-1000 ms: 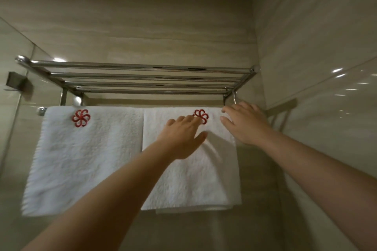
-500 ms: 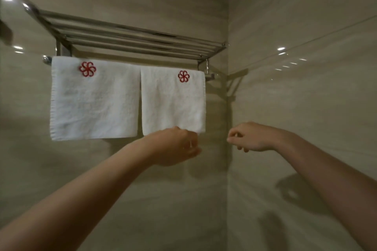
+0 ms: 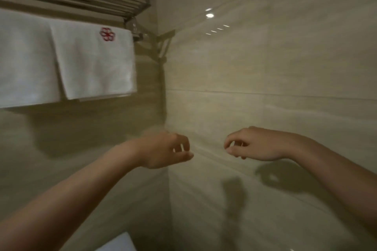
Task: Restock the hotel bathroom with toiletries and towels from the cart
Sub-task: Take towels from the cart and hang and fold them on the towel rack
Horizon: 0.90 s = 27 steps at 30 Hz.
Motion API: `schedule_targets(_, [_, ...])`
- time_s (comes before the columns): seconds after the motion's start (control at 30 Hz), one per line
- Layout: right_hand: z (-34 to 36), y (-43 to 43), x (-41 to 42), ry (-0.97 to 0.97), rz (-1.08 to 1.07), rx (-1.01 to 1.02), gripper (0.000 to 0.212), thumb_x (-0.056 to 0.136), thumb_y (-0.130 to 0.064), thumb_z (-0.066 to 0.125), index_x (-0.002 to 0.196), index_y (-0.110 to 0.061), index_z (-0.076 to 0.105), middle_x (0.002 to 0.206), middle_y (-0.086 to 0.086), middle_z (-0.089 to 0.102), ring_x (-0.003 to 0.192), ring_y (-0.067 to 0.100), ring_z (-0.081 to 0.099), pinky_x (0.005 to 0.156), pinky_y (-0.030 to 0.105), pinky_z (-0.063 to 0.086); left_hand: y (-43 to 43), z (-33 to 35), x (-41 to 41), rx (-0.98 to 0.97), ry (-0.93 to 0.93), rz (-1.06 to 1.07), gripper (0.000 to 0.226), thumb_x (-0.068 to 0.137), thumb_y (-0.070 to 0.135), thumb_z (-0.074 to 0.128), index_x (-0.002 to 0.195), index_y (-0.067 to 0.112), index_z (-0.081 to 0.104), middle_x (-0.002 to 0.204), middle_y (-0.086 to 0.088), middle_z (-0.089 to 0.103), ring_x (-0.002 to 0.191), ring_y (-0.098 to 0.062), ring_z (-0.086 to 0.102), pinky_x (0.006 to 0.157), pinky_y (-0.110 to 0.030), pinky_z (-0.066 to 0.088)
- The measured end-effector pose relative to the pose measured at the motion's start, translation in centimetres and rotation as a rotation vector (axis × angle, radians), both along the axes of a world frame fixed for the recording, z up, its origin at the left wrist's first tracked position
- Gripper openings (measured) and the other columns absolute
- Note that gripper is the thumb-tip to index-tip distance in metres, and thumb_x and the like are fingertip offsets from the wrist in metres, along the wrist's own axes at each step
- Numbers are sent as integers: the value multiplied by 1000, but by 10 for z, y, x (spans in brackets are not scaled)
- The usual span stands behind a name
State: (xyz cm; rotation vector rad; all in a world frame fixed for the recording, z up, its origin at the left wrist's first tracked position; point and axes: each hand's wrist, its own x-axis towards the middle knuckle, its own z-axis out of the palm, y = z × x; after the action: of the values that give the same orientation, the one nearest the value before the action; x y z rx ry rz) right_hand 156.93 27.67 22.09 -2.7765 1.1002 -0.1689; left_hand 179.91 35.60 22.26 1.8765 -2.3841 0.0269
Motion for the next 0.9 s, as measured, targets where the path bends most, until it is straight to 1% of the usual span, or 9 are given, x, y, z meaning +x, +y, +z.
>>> schedule_targets(0.1, [-24, 13, -56, -41, -82, 53, 26, 94, -41, 45, 108, -25, 60, 93, -5, 65, 87, 13, 64, 86, 38, 50, -8, -17, -42, 44, 52, -110, 33, 91, 49, 44, 110, 27, 59, 102, 11, 61, 88, -6, 59, 79, -24, 47])
schedule_targets(0.23, [-53, 43, -138, -49, -217, 117, 27, 95, -37, 46, 111, -21, 60, 98, 1, 67, 87, 15, 65, 84, 38, 51, -10, -37, -114, 108, 137, -253, 30, 92, 46, 45, 107, 26, 60, 99, 9, 62, 91, -8, 61, 84, -30, 50])
schedule_targets(0.37, [-75, 90, -230, -48, -337, 152, 26, 95, -36, 47, 109, -21, 61, 89, -7, 65, 85, 12, 63, 80, 29, 48, 0, -56, -198, 154, 195, -388, 26, 91, 46, 46, 104, 28, 60, 89, 16, 60, 88, -6, 61, 84, -33, 51])
schedule_targets(0.47, [-91, 131, -303, -38, -434, 106, 25, 94, -35, 48, 108, -20, 62, 78, -13, 56, 80, 11, 56, 74, 25, 41, 16, -67, -264, 189, 222, -484, 26, 91, 46, 46, 105, 29, 60, 92, 15, 61, 88, -5, 61, 84, -33, 51])
schedule_targets(0.57, [-106, 176, -377, -45, -548, 96, 23, 94, -33, 48, 108, -21, 62, 94, -6, 61, 89, 13, 55, 83, 27, 43, 38, -80, -338, 306, 219, -597, 26, 91, 48, 45, 107, 33, 58, 98, 15, 62, 92, -2, 59, 84, -26, 50])
schedule_targets(0.67, [-121, 226, -449, -48, -639, 129, 24, 95, -35, 45, 110, -23, 60, 107, -6, 61, 97, 11, 56, 90, 29, 43, 64, -95, -417, 380, 228, -745, 20, 93, 41, 46, 105, 31, 59, 99, 15, 62, 91, 3, 57, 80, -15, 46])
schedule_targets(0.73, [-130, 261, -493, -34, -715, 144, 27, 95, -39, 43, 111, -25, 60, 110, -6, 62, 99, 11, 57, 90, 30, 45, 82, -104, -471, 408, 227, -822, 19, 93, 40, 46, 105, 31, 58, 103, 12, 61, 95, -1, 57, 85, -19, 46])
schedule_targets(0.8, [-139, 298, -534, -52, -799, 165, 29, 95, -41, 43, 112, -25, 59, 104, -11, 61, 93, 7, 57, 85, 28, 45, 100, -114, -525, 459, 220, -874, 24, 93, 42, 46, 110, 31, 57, 104, 12, 61, 98, -6, 58, 87, -25, 47])
schedule_targets(0.9, [-151, 352, -586, -127, -937, 224, 29, 95, -41, 43, 114, -25, 58, 89, -22, 54, 84, 3, 54, 78, 24, 43, 130, -129, -601, 501, 187, -1017, 26, 93, 40, 45, 113, 28, 56, 106, 9, 61, 99, -8, 58, 86, -25, 46])
